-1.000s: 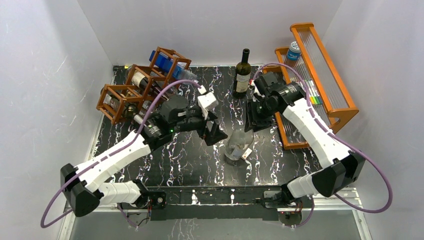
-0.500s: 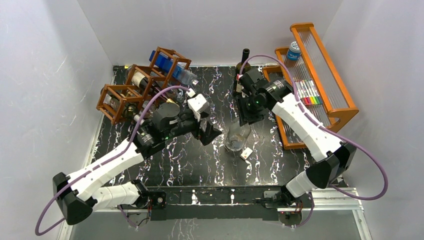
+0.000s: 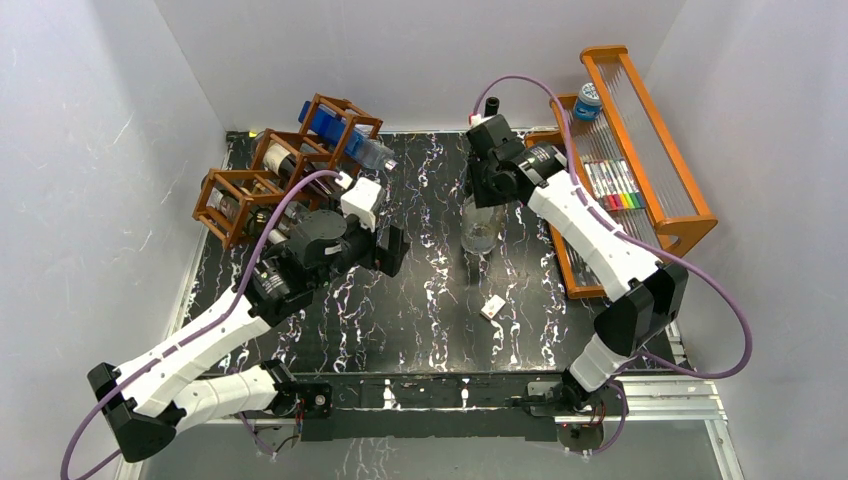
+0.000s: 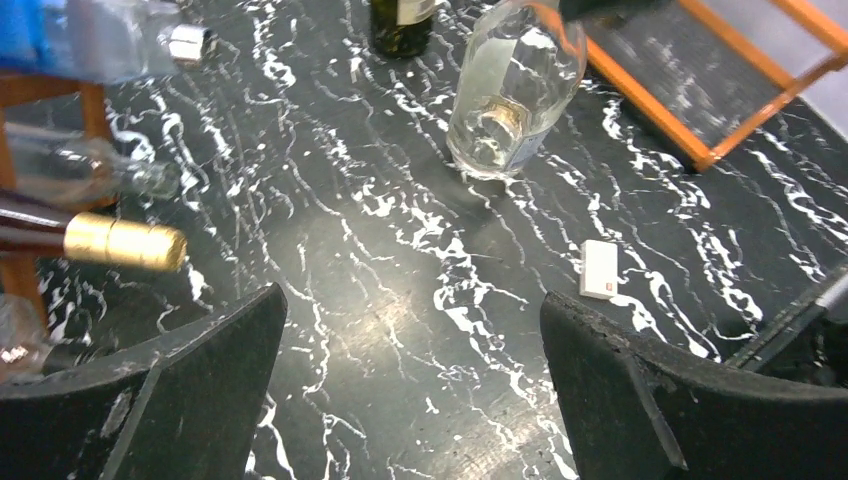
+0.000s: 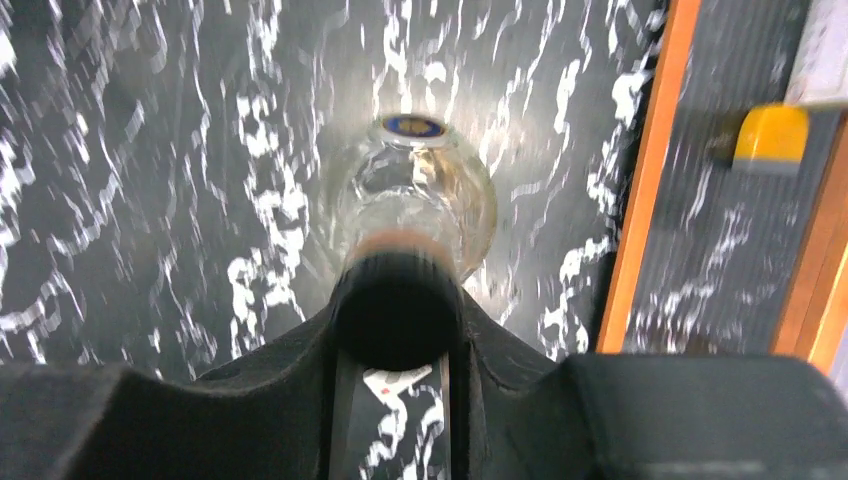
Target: Take the wine bottle off the wine rack
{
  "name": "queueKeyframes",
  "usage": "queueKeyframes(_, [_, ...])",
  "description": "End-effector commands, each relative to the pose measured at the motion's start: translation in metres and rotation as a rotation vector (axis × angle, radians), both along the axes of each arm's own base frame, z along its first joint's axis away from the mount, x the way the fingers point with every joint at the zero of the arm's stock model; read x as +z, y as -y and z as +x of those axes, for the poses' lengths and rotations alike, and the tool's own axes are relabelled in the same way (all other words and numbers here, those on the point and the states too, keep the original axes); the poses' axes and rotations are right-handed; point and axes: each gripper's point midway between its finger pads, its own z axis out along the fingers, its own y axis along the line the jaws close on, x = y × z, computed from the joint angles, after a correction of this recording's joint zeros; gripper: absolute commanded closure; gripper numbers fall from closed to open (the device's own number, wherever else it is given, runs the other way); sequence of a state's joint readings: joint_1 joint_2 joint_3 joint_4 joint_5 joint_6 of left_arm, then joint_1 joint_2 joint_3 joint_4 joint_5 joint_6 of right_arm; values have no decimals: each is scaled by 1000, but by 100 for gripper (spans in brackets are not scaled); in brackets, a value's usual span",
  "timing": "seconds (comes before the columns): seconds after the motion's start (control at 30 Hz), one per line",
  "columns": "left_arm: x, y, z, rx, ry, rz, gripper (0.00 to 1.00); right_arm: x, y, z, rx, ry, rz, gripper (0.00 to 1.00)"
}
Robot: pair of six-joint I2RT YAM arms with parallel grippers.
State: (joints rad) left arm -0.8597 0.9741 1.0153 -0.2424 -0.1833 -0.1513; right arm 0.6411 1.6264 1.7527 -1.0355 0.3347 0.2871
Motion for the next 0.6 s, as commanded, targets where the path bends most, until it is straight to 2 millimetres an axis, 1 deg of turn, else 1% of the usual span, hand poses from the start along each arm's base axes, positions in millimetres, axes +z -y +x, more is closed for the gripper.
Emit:
queueKeyframes(0.0, [10, -31, 4, 153, 2, 20, 2, 61, -1, 62, -97, 324, 129, 100])
queueKeyframes(0.13, [12, -37, -1, 162, -3, -2, 2, 52, 5, 79, -123, 365, 141, 100])
queueKeyframes(0.2, [12, -38, -2, 165, -1, -9, 2, 44, 5, 82, -118, 347, 155, 100])
queueKeyframes(0.27, [12, -38, -3, 163, -4, -8, 2, 41, -3, 74, -68, 313, 191, 100])
queueKeyframes(0.3, [11, -38, -3, 159, -6, -6, 2, 42, -9, 67, -30, 305, 222, 100])
queueKeyframes(0.37, [10, -37, -4, 152, -11, -7, 2, 45, -14, 52, 25, 295, 270, 100])
queueKeyframes(0.4, [8, -36, -4, 153, -13, -9, 2, 48, -15, 46, 50, 290, 283, 95])
queueKeyframes(0.43, [6, -35, -4, 150, -16, -10, 2, 52, -15, 40, 65, 289, 293, 81])
queueKeyframes(0.47, [4, -33, -3, 146, -17, -13, 2, 55, -12, 36, 66, 296, 296, 62])
queueKeyframes(0.5, [1, -30, -3, 139, -20, -14, 2, 54, -8, 34, 67, 305, 282, 44])
queueKeyframes(0.53, [-1, -27, -2, 130, -25, -13, 2, 50, -1, 34, 47, 322, 255, 29])
queueKeyframes(0.57, [-3, -23, -1, 120, -29, -14, 2, 44, 5, 35, 35, 335, 236, 17])
